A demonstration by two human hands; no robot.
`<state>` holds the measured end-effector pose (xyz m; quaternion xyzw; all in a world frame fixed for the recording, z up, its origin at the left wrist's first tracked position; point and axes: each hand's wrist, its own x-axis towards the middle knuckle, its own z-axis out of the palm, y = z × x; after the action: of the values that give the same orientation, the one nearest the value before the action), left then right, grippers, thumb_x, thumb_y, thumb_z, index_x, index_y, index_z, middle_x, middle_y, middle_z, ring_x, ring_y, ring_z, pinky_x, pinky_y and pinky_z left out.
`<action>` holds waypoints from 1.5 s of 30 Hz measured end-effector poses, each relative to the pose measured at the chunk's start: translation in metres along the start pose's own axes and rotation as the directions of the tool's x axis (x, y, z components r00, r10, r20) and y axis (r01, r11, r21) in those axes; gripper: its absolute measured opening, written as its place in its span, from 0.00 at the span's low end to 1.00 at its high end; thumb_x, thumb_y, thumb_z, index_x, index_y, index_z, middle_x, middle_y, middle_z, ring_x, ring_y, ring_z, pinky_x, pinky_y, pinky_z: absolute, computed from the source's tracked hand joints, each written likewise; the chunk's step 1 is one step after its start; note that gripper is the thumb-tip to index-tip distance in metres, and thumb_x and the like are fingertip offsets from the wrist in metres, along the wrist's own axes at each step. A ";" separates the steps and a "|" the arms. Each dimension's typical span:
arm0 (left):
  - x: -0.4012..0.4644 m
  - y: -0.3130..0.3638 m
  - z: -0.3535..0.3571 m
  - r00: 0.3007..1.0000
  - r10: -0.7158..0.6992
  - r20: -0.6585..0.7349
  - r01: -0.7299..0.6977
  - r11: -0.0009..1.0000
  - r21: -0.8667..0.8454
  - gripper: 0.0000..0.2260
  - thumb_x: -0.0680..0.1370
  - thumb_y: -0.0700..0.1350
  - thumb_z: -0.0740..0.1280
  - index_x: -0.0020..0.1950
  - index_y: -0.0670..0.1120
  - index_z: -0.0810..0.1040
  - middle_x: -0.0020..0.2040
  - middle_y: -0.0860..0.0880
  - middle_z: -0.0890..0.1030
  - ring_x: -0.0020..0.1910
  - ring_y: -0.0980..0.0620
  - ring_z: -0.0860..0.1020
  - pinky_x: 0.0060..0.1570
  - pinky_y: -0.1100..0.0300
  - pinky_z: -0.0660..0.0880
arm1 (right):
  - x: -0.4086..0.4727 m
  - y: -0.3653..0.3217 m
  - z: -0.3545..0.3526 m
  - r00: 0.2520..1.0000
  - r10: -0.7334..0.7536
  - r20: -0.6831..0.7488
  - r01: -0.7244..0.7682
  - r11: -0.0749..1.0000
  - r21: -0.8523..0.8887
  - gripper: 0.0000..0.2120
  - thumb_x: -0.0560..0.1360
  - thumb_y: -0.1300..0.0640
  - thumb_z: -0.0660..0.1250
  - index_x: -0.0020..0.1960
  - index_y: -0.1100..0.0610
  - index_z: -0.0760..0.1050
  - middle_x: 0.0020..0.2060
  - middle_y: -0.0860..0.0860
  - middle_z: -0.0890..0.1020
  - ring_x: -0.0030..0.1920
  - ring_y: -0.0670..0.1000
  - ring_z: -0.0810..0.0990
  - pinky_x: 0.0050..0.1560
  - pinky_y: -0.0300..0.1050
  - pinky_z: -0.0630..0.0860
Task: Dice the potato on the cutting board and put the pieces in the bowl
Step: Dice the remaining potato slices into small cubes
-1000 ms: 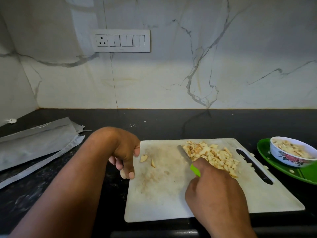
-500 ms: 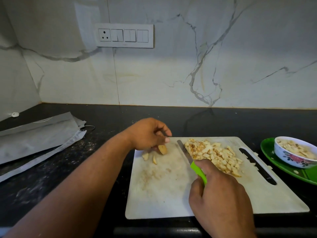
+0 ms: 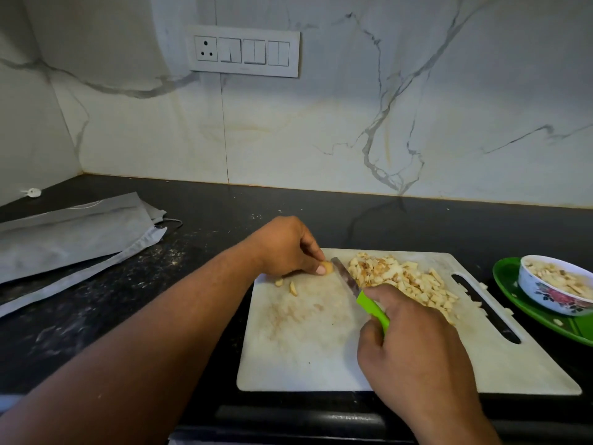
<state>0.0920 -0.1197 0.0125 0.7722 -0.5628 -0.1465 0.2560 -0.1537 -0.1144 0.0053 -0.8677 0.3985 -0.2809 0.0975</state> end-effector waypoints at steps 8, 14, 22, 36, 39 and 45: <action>0.004 0.006 0.005 0.997 -0.073 0.015 0.073 0.997 0.011 0.06 0.74 0.54 0.79 0.47 0.54 0.89 0.44 0.59 0.86 0.46 0.59 0.83 0.54 0.58 0.80 | 0.019 -0.003 0.008 1.000 0.000 -0.014 -0.001 0.999 -0.048 0.20 0.76 0.50 0.63 0.67 0.40 0.73 0.47 0.41 0.82 0.38 0.44 0.68 0.39 0.35 0.67; 0.004 0.011 0.007 0.993 -0.120 -0.009 0.120 0.993 0.022 0.06 0.74 0.54 0.79 0.46 0.53 0.88 0.44 0.57 0.86 0.45 0.58 0.83 0.53 0.57 0.81 | 0.014 -0.009 0.007 0.999 -0.035 0.040 0.039 0.995 -0.091 0.21 0.76 0.52 0.63 0.68 0.42 0.74 0.54 0.41 0.82 0.50 0.44 0.79 0.46 0.34 0.71; 0.004 0.007 0.006 0.989 -0.147 -0.030 0.148 0.988 0.044 0.08 0.72 0.56 0.80 0.43 0.54 0.88 0.41 0.58 0.86 0.43 0.59 0.83 0.52 0.55 0.82 | 0.004 -0.007 -0.019 1.000 -0.028 0.012 0.029 0.994 -0.108 0.20 0.76 0.48 0.62 0.68 0.39 0.73 0.52 0.39 0.82 0.42 0.43 0.72 0.45 0.33 0.68; 0.002 0.013 0.005 0.990 -0.142 -0.021 0.143 0.989 0.045 0.07 0.73 0.56 0.79 0.42 0.54 0.88 0.41 0.59 0.85 0.44 0.60 0.82 0.55 0.55 0.81 | -0.002 0.002 -0.021 0.997 -0.013 0.076 0.019 0.996 -0.084 0.20 0.74 0.46 0.63 0.66 0.37 0.74 0.50 0.36 0.81 0.44 0.41 0.75 0.48 0.32 0.69; -0.002 0.014 0.002 0.994 -0.111 0.007 0.110 0.991 0.081 0.04 0.76 0.53 0.77 0.48 0.55 0.88 0.43 0.62 0.84 0.47 0.60 0.81 0.59 0.54 0.80 | 0.009 -0.006 -0.015 1.000 -0.003 0.025 0.004 0.998 -0.055 0.19 0.75 0.49 0.64 0.66 0.41 0.75 0.48 0.38 0.82 0.42 0.42 0.75 0.42 0.33 0.68; -0.002 0.016 0.000 0.990 -0.144 0.001 0.143 0.987 0.078 0.06 0.75 0.51 0.78 0.51 0.55 0.89 0.51 0.58 0.86 0.49 0.58 0.82 0.60 0.54 0.80 | 0.008 -0.014 0.009 0.998 0.000 0.069 0.006 0.996 -0.088 0.21 0.76 0.50 0.62 0.68 0.41 0.73 0.52 0.40 0.82 0.50 0.43 0.79 0.49 0.34 0.73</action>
<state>0.0787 -0.1219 0.0210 0.8196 -0.5118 -0.1450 0.2127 -0.1358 -0.1113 0.0068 -0.8808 0.4056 -0.2332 0.0725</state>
